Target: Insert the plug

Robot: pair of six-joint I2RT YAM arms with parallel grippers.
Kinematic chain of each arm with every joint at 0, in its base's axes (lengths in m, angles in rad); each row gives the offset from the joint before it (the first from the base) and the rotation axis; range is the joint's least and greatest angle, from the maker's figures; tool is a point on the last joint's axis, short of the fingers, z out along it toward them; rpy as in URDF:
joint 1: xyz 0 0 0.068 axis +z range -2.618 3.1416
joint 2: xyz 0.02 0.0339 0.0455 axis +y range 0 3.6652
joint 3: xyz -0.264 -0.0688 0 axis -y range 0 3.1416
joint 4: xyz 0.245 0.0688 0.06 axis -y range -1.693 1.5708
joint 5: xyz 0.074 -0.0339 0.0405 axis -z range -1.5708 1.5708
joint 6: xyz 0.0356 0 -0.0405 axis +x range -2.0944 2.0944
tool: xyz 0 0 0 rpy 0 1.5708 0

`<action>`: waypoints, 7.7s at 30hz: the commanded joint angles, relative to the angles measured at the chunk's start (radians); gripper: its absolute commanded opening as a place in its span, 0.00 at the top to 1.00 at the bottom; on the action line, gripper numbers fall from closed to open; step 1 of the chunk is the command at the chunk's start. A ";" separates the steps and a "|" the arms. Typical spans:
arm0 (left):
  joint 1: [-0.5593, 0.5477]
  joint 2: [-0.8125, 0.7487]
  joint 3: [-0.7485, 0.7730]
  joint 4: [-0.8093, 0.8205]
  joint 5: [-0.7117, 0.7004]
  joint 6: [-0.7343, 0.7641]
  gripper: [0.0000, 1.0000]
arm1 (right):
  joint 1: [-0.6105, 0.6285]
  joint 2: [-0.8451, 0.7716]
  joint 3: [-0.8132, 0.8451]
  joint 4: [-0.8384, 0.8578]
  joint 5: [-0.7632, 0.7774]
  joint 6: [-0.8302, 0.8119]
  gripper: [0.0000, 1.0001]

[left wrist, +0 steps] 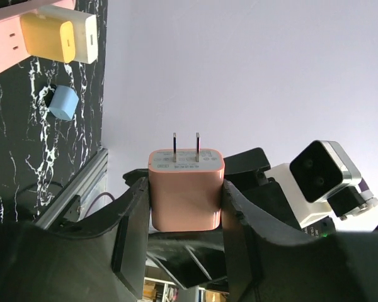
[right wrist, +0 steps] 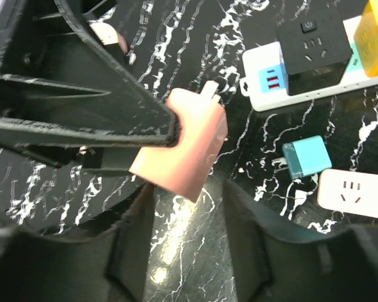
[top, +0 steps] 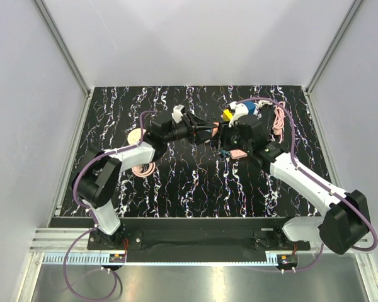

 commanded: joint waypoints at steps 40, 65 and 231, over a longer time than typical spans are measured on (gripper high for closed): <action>0.171 -0.338 0.018 -0.821 -0.214 0.744 0.18 | -0.164 0.125 0.292 -0.541 0.195 0.222 0.87; 0.189 -0.535 0.075 -1.222 -0.529 1.332 0.15 | -0.212 0.466 0.569 -0.871 0.238 1.044 1.00; 0.284 -0.520 0.101 -1.256 -0.649 1.303 0.11 | -0.349 0.437 0.480 -0.736 0.182 0.709 0.30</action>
